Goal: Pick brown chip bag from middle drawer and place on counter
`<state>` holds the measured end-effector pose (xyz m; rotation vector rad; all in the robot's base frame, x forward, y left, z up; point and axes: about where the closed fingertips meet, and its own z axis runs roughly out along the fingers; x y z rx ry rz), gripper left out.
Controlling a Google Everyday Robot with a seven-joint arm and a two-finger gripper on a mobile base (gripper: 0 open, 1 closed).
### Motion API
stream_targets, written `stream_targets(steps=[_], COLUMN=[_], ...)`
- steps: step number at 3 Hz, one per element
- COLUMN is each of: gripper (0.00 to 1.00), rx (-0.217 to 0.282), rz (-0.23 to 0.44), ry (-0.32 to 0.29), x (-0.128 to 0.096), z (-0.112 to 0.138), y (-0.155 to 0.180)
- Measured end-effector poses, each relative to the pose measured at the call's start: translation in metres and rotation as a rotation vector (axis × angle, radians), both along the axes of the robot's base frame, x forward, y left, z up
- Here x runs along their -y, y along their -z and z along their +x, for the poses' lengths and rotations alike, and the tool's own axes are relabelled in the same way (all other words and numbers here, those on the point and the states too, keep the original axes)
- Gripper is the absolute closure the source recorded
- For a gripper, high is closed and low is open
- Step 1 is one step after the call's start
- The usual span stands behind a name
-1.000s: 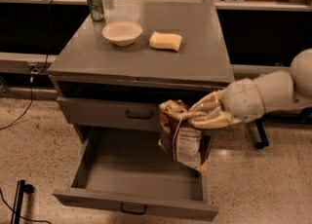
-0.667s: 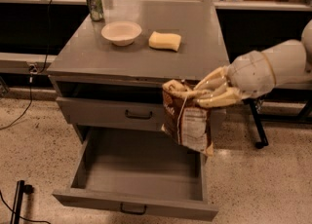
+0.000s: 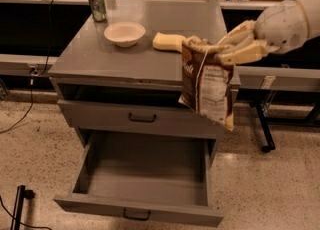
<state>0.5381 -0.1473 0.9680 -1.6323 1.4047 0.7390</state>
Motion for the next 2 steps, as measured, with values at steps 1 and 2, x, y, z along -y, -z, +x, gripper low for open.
stream_targets(steps=[1,2], gripper=[1.00,1.00], rx=[0.025,0.063], rz=[0.042,0.060], ry=[0.102,0.135], x=[0.026,0.035], z=[0.030,0.036], y=[-0.033,-0.051])
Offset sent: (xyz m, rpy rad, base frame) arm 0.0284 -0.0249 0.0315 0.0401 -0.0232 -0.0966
